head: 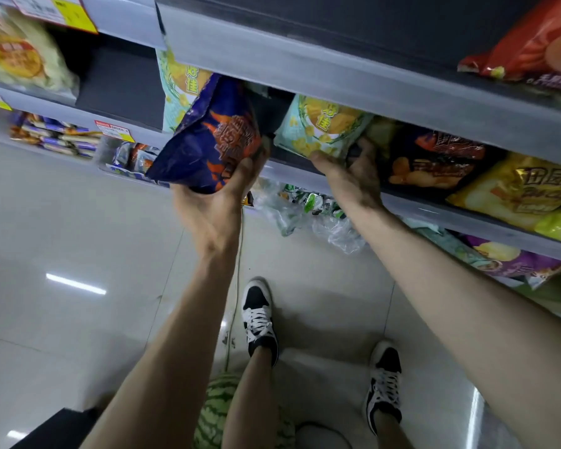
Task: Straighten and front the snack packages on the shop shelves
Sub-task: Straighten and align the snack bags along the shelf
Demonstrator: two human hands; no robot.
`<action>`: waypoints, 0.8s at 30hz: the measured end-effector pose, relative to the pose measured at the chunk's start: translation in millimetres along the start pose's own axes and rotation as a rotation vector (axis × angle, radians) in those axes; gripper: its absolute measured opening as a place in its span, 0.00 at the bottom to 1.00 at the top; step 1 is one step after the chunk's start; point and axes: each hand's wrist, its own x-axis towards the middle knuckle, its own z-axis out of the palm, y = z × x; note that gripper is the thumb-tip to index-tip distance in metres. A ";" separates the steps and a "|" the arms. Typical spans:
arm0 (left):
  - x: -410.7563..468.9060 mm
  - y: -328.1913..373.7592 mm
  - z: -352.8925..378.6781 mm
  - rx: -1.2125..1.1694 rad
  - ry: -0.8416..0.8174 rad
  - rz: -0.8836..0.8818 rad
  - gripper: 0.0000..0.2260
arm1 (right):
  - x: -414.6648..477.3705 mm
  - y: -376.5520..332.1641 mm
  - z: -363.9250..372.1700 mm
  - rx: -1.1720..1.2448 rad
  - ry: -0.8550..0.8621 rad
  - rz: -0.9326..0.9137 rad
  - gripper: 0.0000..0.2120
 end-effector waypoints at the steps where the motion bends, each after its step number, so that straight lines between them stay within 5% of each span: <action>1: -4.3 2.0 -8.1 0.026 0.009 0.004 0.27 | 1.3 -0.4 7.7 0.014 -0.016 0.004 0.50; 14: 13.0 12.9 -40.9 0.306 -0.163 -0.054 0.24 | 7.1 -15.8 39.3 0.056 -0.128 -0.045 0.33; 21: 4.3 15.7 -6.3 0.368 -0.410 -0.127 0.25 | -26.7 6.2 -2.0 0.227 0.169 0.011 0.17; 24: 13.3 4.4 19.9 0.467 -0.532 -0.112 0.34 | -50.7 28.9 -18.9 0.179 0.059 -0.029 0.13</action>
